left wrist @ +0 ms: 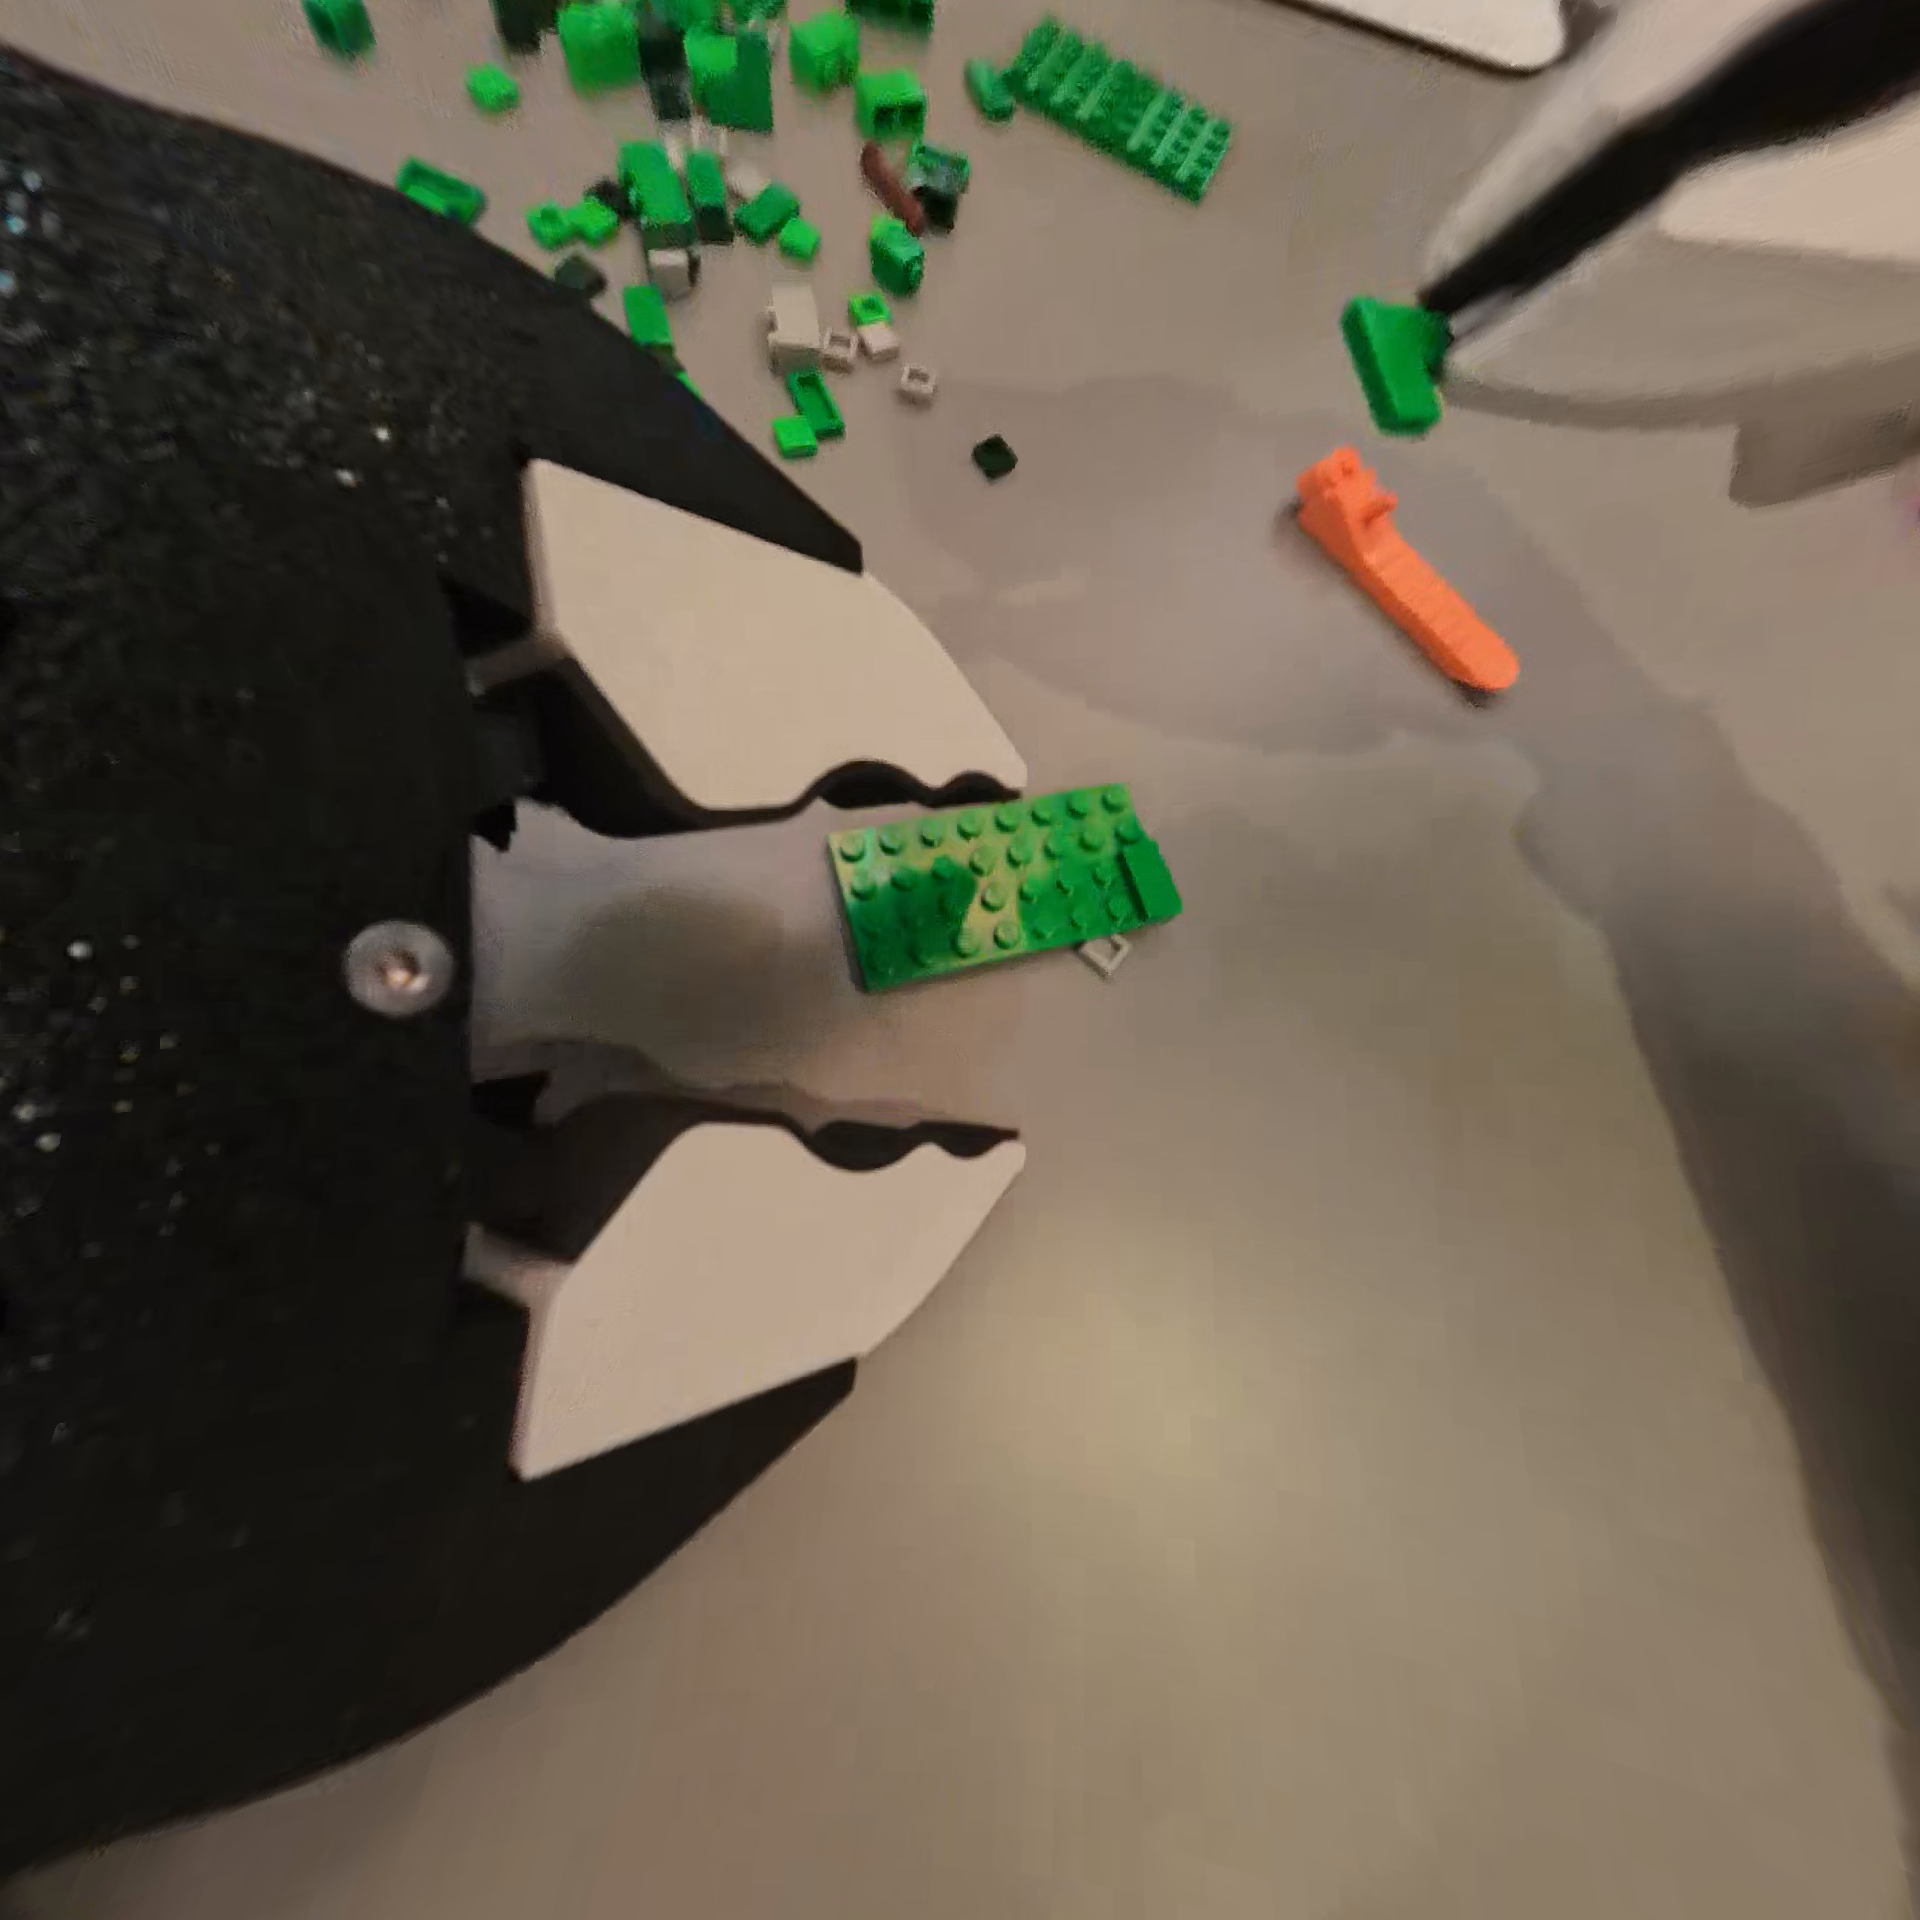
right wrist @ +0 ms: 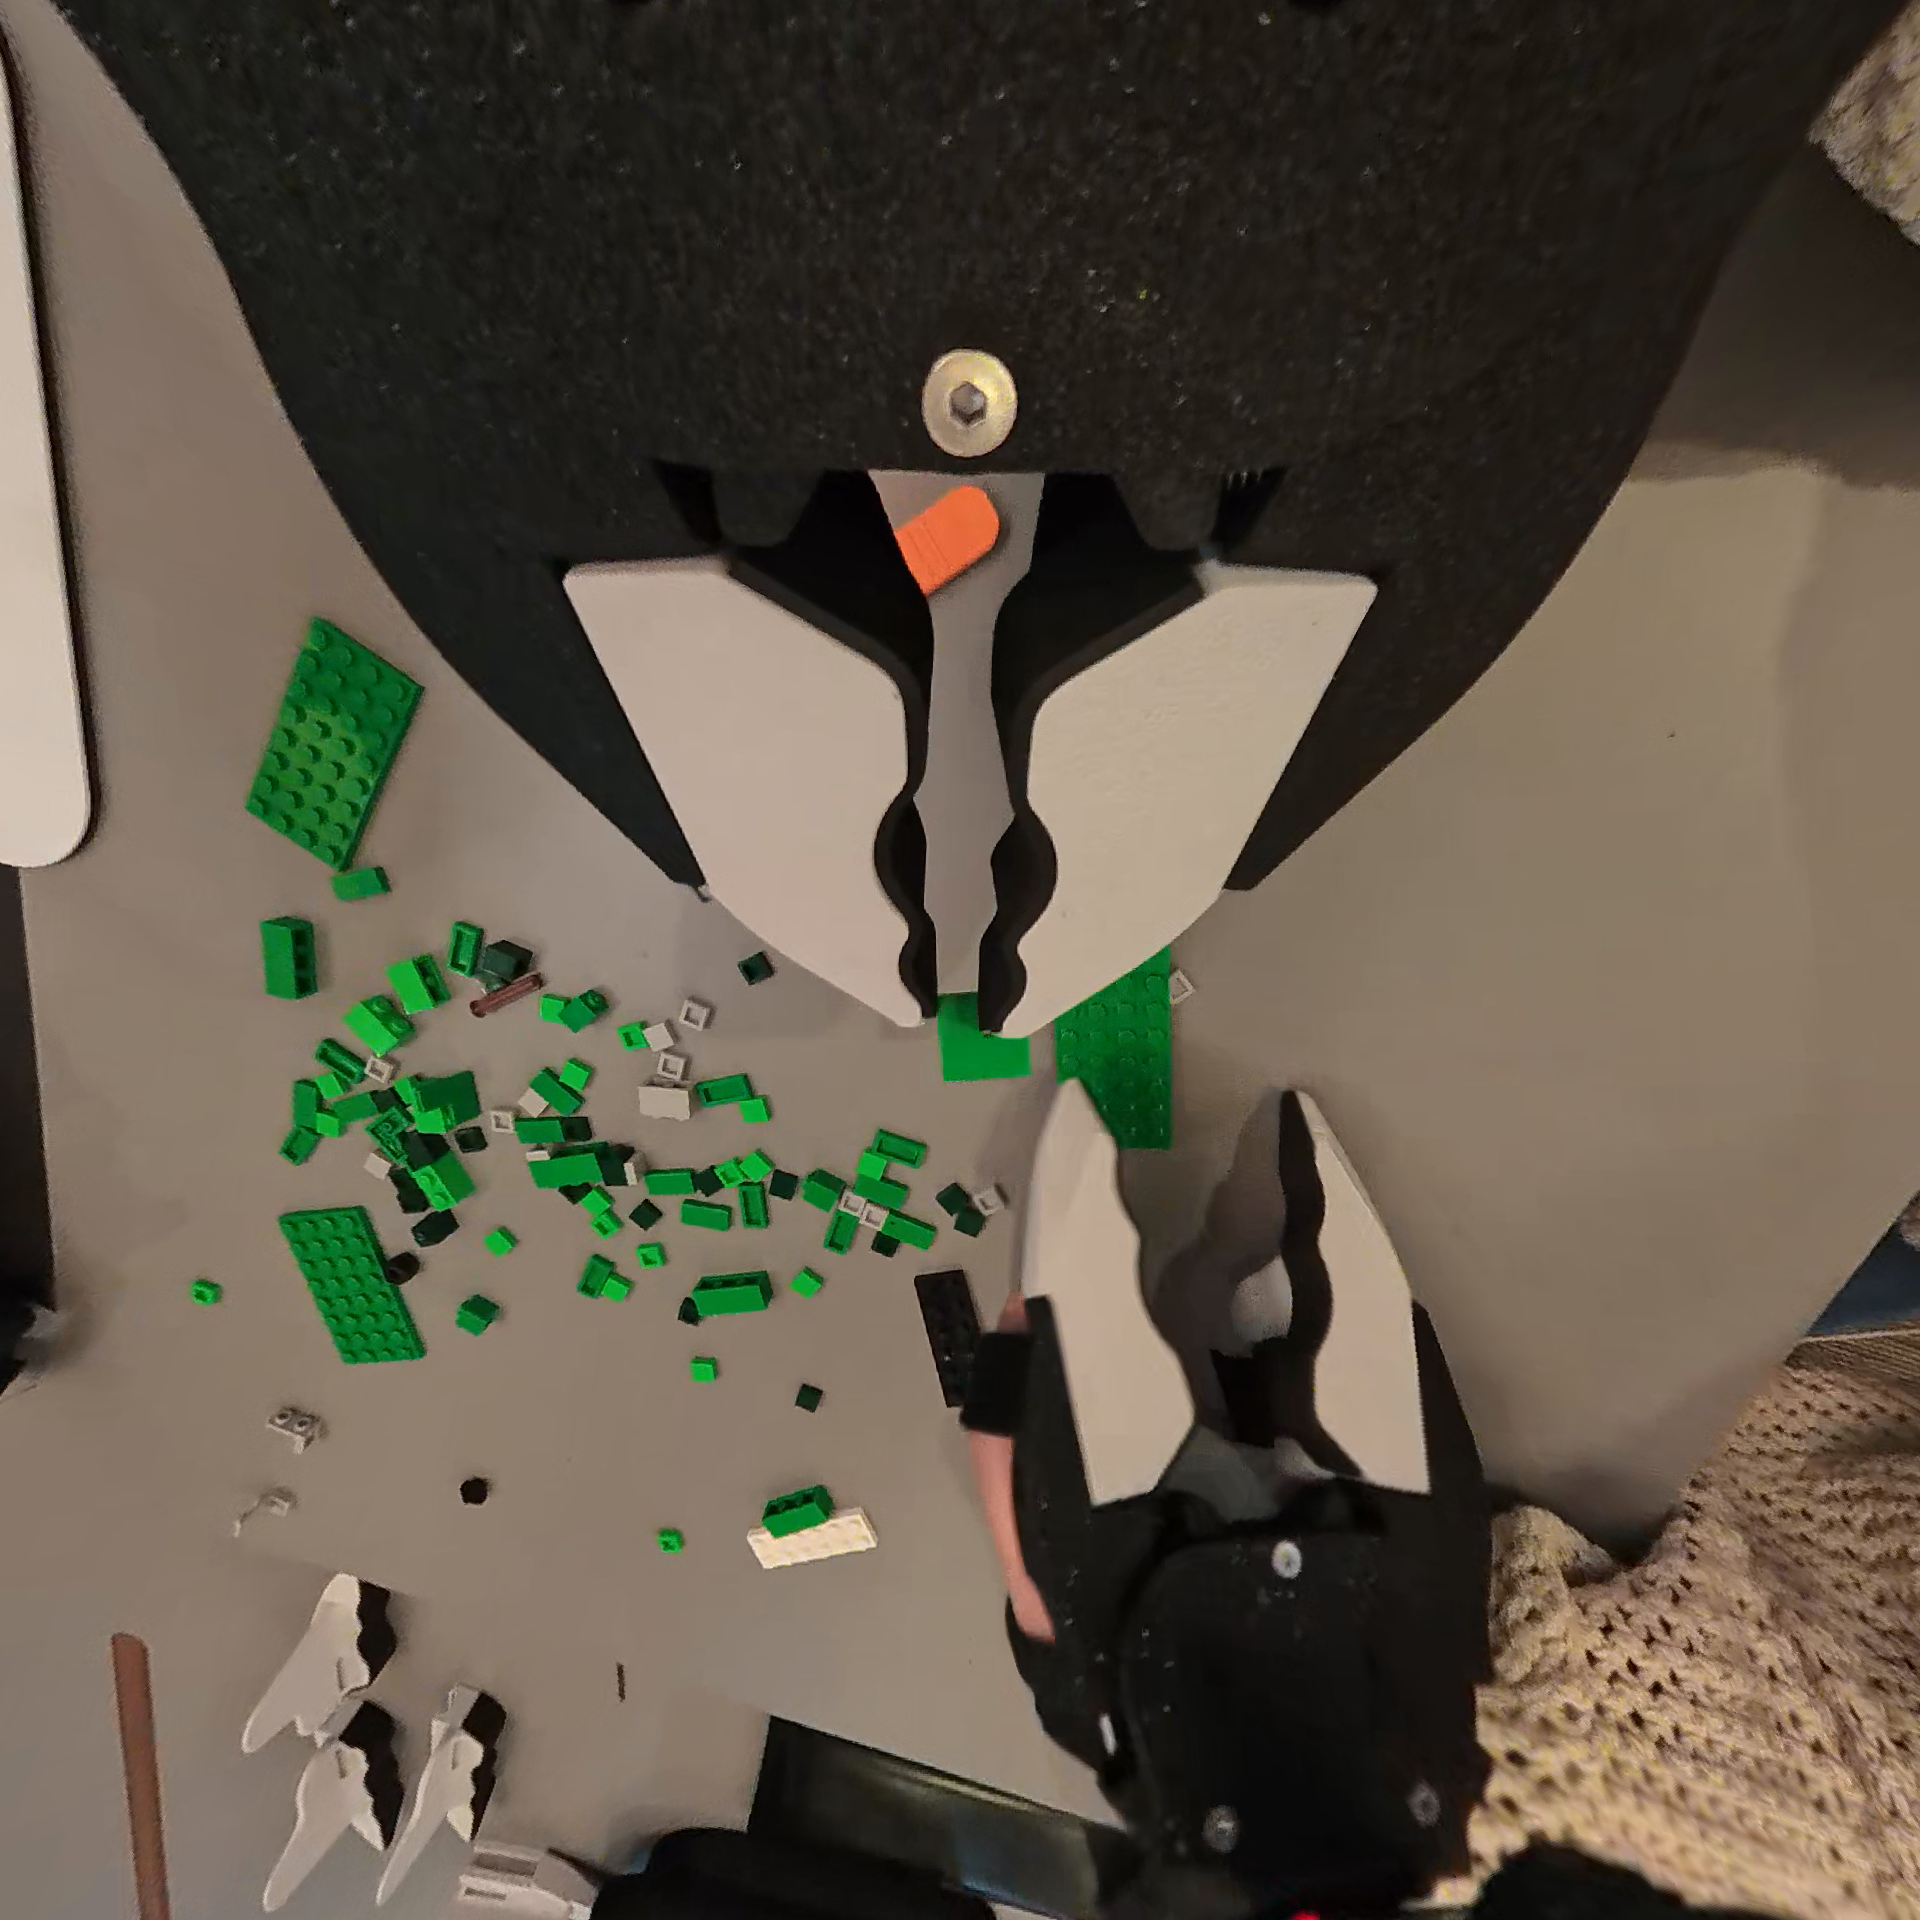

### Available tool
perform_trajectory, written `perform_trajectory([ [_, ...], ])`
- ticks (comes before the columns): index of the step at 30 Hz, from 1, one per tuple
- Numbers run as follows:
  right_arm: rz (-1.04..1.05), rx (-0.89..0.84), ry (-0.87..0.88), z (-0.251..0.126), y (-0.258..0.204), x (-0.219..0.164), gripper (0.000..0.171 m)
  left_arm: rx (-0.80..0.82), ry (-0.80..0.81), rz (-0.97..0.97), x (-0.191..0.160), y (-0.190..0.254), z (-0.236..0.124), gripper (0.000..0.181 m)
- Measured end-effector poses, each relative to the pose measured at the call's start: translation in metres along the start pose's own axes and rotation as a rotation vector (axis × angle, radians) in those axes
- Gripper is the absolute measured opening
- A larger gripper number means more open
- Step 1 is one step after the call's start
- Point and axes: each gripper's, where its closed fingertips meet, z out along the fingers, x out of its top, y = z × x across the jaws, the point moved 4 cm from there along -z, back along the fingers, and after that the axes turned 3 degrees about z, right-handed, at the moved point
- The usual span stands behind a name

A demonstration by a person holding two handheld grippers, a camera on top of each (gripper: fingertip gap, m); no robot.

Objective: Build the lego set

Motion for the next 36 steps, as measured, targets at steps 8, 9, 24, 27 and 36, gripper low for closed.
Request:
perform_trajectory([
  [8,-0.013,0.024,-0.042,0.007,-0.005,-0.002,0.007,0.014,-0.041,-0.212,-0.010,-0.012,0.008,0.050],
  [9,-0.012,0.031,-0.044,0.008,-0.006,-0.002,0.007,-0.010,-0.039,-0.246,-0.010,-0.011,0.009,0.048],
  [24,-0.025,0.036,-0.204,0.036,-0.010,-0.014,0.007,0.063,0.040,-0.327,-0.007,-0.026,0.002,0.031],
  [27,-0.031,0.024,-0.242,0.041,-0.009,-0.018,0.007,0.120,0.069,-0.309,-0.004,-0.032,-0.004,0.031],
  [36,-0.046,0.025,-0.294,0.049,-0.012,-0.021,0.007,0.118,0.030,-0.311,-0.010,-0.032,0.001,0.031],
])
